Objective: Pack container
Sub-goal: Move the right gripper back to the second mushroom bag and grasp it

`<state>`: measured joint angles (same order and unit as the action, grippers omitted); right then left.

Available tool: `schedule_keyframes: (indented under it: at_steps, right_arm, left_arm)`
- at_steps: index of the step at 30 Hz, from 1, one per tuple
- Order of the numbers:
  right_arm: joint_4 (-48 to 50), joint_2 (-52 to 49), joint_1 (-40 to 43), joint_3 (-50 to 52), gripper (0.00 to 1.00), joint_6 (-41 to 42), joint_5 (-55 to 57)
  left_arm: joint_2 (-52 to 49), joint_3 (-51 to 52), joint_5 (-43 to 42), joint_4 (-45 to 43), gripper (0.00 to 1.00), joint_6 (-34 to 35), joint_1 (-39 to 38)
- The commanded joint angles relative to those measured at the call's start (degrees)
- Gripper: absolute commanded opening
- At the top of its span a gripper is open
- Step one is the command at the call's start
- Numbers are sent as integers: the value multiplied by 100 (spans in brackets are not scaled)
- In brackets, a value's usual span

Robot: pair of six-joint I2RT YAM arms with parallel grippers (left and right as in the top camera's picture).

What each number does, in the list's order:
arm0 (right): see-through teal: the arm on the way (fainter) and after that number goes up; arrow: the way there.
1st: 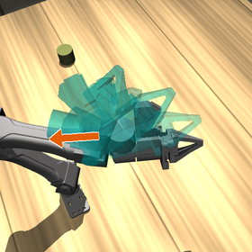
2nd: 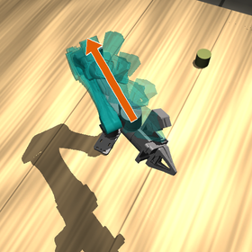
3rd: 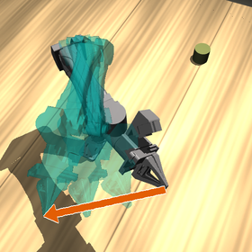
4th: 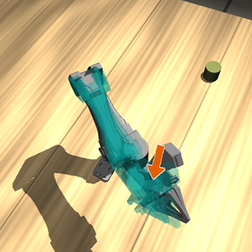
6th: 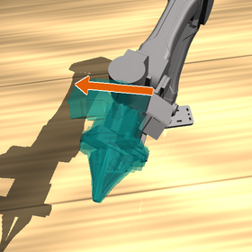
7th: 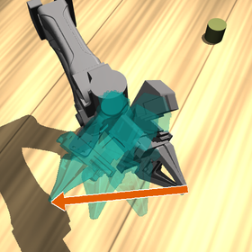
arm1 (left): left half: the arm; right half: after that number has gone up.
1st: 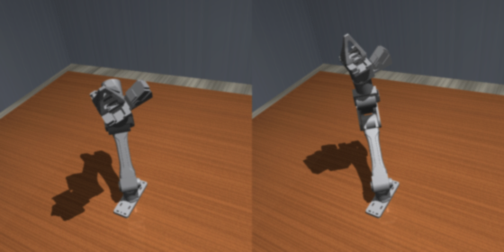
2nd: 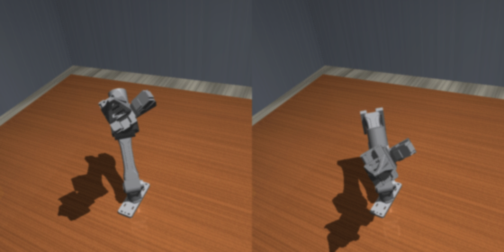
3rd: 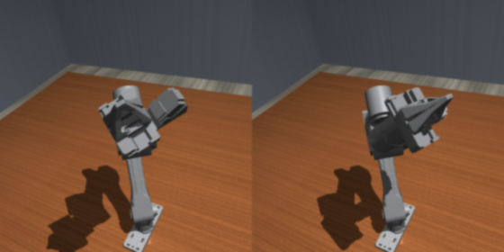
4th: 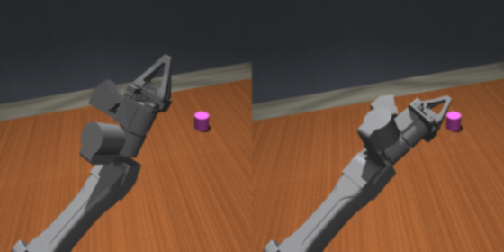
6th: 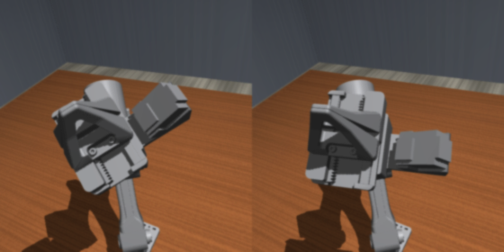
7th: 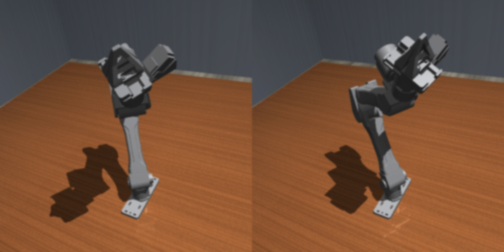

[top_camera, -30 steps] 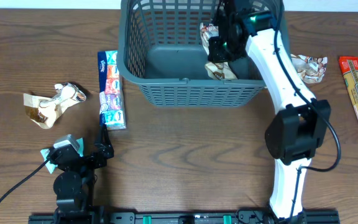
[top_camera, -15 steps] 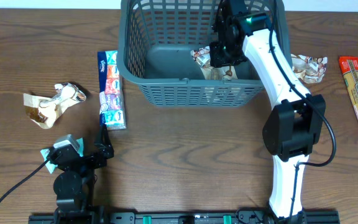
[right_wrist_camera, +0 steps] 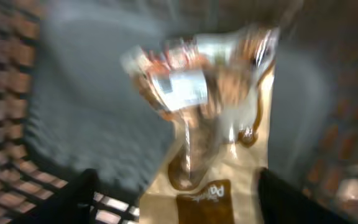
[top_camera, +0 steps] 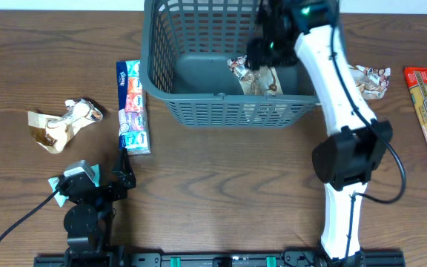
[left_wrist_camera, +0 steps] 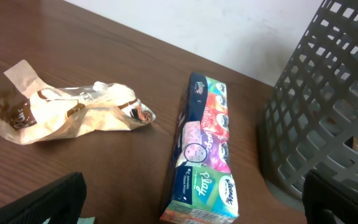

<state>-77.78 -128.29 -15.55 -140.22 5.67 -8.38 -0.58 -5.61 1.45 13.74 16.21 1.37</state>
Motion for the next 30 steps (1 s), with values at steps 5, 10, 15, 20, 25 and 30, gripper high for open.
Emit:
schedule_keyframes:
  at_steps: [5, 10, 15, 20, 25, 30]
  right_arm:
    - [-544, 133, 133, -2879, 99, 304, 42]
    - [-1001, 367, 553, -3882, 99, 1711, 1062]
    - [-1497, 802, 1325, -3950, 99, 3517, 2197]
    - [-1945, 931, 2317, -3921, 99, 4509, 2186]
    - [-1770, 739, 2841, -3495, 99, 4577, 1727]
    - [-1325, 356, 2920, -2728, 99, 5294, 1751]
  left_arm:
    - [35, 90, -103, 168, 98, -96, 22]
    - [35, 90, -103, 168, 98, -96, 22]
    - [35, 90, -103, 168, 98, -96, 22]
    - [35, 90, -103, 168, 98, -96, 22]
    - [35, 90, -103, 168, 98, -96, 22]
    - [35, 90, -103, 168, 98, -96, 22]
